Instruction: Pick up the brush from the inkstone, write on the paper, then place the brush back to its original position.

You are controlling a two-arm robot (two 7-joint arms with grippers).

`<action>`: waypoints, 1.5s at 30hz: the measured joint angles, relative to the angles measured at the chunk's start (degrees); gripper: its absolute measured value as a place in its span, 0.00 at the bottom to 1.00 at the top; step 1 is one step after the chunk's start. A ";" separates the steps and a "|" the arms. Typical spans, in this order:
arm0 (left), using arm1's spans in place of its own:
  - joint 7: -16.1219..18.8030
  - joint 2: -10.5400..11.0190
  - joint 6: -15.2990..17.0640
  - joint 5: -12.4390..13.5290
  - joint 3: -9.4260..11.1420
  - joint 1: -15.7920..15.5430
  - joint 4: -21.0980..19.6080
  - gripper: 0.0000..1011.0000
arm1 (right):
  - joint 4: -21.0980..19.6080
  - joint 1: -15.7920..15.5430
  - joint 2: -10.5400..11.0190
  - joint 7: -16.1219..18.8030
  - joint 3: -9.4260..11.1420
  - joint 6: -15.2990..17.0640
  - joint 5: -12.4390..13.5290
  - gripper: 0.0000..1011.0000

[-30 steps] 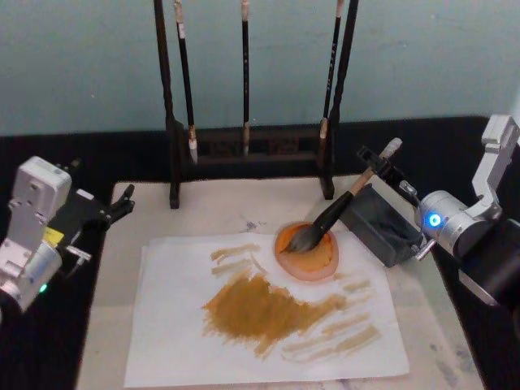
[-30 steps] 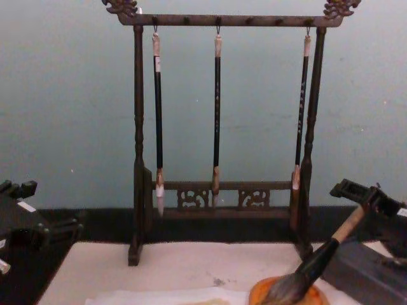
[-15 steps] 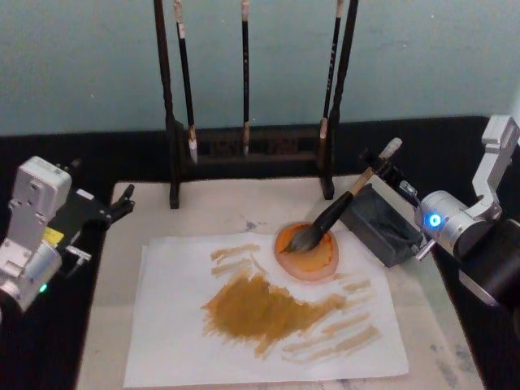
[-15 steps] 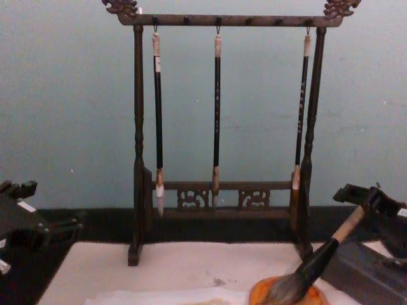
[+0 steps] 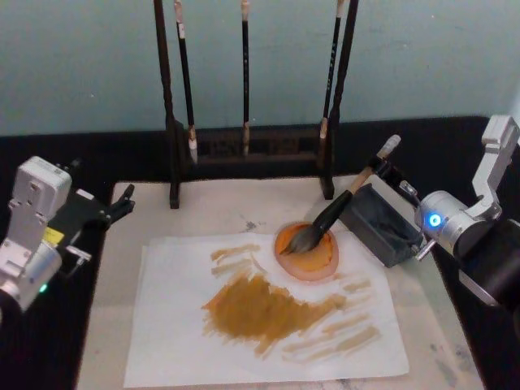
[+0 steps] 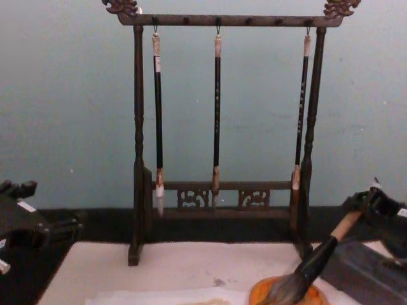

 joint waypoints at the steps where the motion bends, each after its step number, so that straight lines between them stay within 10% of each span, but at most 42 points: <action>1: 0.00 0.00 0.00 0.00 0.00 0.00 0.00 1.00 | 0.00 0.00 0.00 0.00 0.00 0.00 0.00 0.25; 25: 0.00 0.00 0.00 0.00 0.00 -0.01 0.00 1.00 | -0.15 -0.07 0.01 0.04 0.00 -0.15 0.00 0.18; 45: 0.00 0.00 0.00 0.00 0.00 0.00 0.00 1.00 | -8.79 -2.85 1.64 1.75 -0.99 -4.92 -3.17 0.17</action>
